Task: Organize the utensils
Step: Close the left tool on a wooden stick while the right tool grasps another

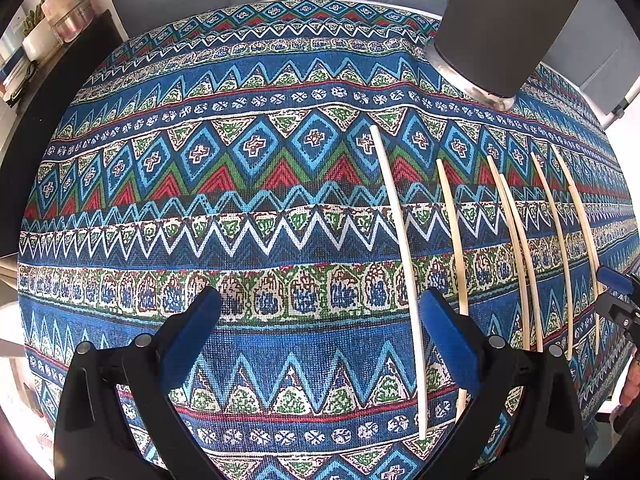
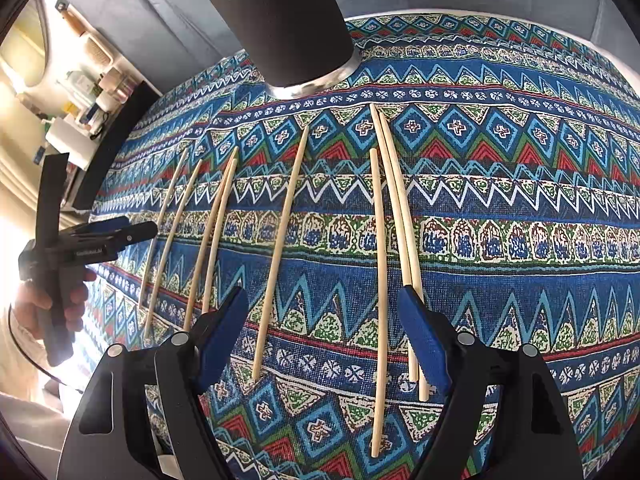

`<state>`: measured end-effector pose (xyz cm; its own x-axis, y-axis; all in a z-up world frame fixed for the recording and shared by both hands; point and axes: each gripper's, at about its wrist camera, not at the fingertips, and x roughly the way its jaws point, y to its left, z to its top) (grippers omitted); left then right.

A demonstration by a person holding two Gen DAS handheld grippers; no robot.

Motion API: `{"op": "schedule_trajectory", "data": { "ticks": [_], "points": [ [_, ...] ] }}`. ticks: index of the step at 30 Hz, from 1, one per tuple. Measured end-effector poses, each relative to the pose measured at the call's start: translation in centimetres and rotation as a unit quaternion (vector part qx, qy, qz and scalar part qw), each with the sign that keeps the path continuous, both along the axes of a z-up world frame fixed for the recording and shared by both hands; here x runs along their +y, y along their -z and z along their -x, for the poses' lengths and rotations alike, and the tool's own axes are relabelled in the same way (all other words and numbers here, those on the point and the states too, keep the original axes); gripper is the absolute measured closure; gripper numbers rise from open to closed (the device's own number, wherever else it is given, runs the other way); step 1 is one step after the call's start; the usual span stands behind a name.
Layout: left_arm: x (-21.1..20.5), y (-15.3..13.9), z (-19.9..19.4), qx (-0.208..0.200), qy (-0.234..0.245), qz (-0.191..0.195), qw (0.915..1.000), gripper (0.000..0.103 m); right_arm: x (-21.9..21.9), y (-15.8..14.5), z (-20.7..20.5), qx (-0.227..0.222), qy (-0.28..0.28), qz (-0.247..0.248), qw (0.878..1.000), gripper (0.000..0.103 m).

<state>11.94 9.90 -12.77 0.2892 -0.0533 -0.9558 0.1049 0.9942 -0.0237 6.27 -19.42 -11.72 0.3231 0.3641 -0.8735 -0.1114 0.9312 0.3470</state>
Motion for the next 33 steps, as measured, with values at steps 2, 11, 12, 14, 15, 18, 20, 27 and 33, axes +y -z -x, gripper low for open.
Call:
{"op": "schedule_trajectory", "data": {
  "ticks": [2, 11, 12, 14, 15, 18, 20, 27, 33],
  "points": [
    [-0.7, 0.3, -0.3, 0.003, -0.002, -0.008, 1.0000, 0.006, 0.1, 0.1, 0.0, 0.002, -0.001, 0.002, 1.000, 0.035],
    [-2.6, 1.1, -1.3, 0.017, -0.012, -0.026, 0.9994, 0.004, 0.4, 0.1, 0.0, 0.003, -0.011, 0.052, 0.999, 0.053],
    [-2.6, 1.2, -1.4, 0.019, -0.011, -0.027, 0.9994, 0.004, 0.6, 0.1, 0.0, 0.003, -0.012, 0.066, 0.998, 0.058],
    [-2.4, 1.3, -1.7, 0.022, -0.009, -0.027, 0.9993, 0.004, 1.0, 0.1, 0.0, 0.003, -0.015, 0.095, 0.995, 0.068],
    [-2.5, 1.3, -1.8, 0.022, -0.009, -0.027, 0.9993, 0.004, 1.1, 0.1, 0.0, 0.002, -0.014, 0.107, 0.994, 0.074],
    [-2.2, 1.0, -1.6, 0.018, -0.003, -0.026, 0.9995, 0.011, 1.1, 0.1, 0.0, -0.004, -0.014, 0.137, 0.991, 0.092],
    [-2.6, 0.4, -1.2, 0.008, 0.012, -0.024, 0.9996, 0.030, 0.9, 0.2, 0.1, -0.005, -0.014, 0.139, 0.990, 0.093],
    [-2.2, -0.5, -1.2, 0.021, 0.021, 0.001, 0.9996, 0.097, 0.7, 0.1, 0.0, -0.007, -0.009, 0.146, 0.989, 0.098],
    [-0.9, -0.8, -1.2, 0.034, 0.000, 0.029, 0.9990, 0.098, 0.4, -0.1, 0.2, 0.007, 0.003, 0.112, 0.994, 0.098]
  ]
}}
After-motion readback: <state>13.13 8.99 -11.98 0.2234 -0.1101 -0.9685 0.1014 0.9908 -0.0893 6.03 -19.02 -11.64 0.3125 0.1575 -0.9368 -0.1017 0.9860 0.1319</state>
